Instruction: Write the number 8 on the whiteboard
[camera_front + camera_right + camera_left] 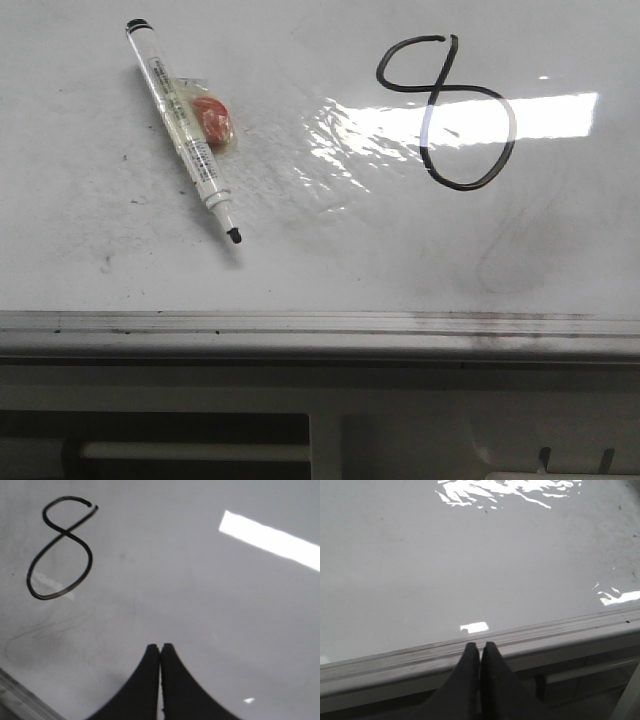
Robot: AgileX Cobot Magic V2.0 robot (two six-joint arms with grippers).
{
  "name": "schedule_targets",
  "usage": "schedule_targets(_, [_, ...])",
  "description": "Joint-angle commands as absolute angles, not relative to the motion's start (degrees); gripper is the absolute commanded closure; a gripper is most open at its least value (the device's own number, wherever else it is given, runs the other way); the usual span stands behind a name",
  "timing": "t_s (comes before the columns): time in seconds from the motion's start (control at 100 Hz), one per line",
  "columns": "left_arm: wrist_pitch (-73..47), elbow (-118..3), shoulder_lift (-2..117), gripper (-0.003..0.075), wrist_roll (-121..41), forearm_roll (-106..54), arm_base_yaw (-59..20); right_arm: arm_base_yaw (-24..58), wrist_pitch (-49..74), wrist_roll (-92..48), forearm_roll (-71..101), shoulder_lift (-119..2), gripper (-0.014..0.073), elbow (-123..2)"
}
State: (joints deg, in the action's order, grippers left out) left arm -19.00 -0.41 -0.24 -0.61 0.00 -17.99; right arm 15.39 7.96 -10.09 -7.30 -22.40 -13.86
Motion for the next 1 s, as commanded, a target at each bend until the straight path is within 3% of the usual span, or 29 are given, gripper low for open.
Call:
schedule_targets(0.0, [-16.3,1.9,-1.7,0.0741,0.0,0.0,-17.7,10.8,-3.9,-16.2,1.2,-23.3,0.0636,-11.2])
schedule_targets(0.22, [-16.3,1.9,-1.7,0.0741,0.0,0.0,-17.7,6.1,-8.6,-9.9,2.0,-16.8,0.0636,1.6])
schedule_targets(0.28, [-16.3,1.9,-1.7,0.0741,0.0,0.0,-17.7,5.5,0.8,-9.9,2.0,-14.4,0.0636,1.0])
schedule_targets(0.46, [-16.3,1.9,-1.7,0.0741,0.0,0.0,-17.7,1.2,14.0,-9.9,1.6,-6.1,0.0636,1.4])
schedule_targets(0.63, [-16.3,1.9,-1.7,0.0741,0.0,0.0,-17.7,-2.1,17.1,-9.9,-1.2,2.1,0.0636,1.4])
schedule_targets(0.99, [-16.3,1.9,-1.7,0.0741,0.0,0.0,-17.7,-2.2,17.3,-9.9,-1.3,1.8,0.0636,1.4])
